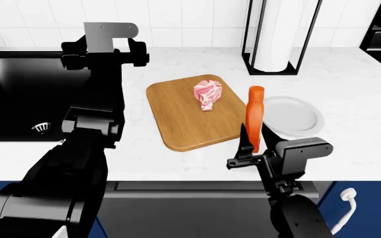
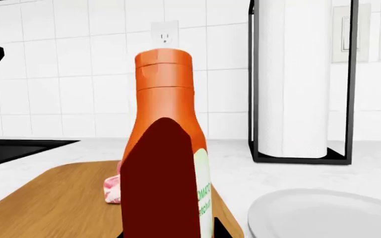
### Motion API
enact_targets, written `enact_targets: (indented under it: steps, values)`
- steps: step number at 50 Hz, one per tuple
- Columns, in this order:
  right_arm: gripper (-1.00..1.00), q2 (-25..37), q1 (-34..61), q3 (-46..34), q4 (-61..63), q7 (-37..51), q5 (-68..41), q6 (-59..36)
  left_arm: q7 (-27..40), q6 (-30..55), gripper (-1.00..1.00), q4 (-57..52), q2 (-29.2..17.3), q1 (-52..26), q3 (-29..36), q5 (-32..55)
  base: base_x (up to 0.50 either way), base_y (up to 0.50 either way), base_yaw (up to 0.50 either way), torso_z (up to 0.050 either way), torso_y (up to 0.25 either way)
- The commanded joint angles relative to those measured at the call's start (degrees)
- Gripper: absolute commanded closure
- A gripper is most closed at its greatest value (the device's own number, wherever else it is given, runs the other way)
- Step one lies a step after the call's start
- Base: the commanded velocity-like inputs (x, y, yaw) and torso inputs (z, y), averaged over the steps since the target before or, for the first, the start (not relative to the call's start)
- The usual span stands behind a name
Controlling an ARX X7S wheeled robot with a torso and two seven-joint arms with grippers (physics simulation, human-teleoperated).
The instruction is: Pick the pork chop from the plate and place it on the cutting board. Then pick the condiment bottle from the cabinet and place it next to the cutting board.
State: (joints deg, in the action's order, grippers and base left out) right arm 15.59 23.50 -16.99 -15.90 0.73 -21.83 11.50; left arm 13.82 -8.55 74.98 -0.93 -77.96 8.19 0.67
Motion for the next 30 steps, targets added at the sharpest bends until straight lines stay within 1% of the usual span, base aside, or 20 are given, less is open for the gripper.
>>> enact_targets:
  steps: [1,20,21,30]
  values:
    - [1.0,-1.3,0.6,-0.4,-6.6,-0.7,0.7,1.9,0.0,0.0,-1.0,0.0,0.0,0.0,0.1,0.0,0.0,0.0,0.0,0.0,0.0]
    - [1.0,-0.8,-1.8,0.6,-5.5,1.4,1.3,4.7,-0.1,-0.1,-1.0,0.0,0.0,0.1,0.2,0.0,0.0,0.0,0.0,0.0,0.0]
    - [-1.0,-0.7,-1.9,0.6,-5.5,1.6,1.4,4.8,-0.1,-0.1,-1.0,0.0,0.0,0.1,0.2,0.0,0.0,0.0,0.0,0.0,0.0]
    - [-1.0,-0.5,-2.6,0.5,-4.9,1.9,1.4,4.8,0.0,-0.1,-1.0,0.0,0.0,0.0,0.2,0.0,0.0,0.0,0.0,0.0,0.0]
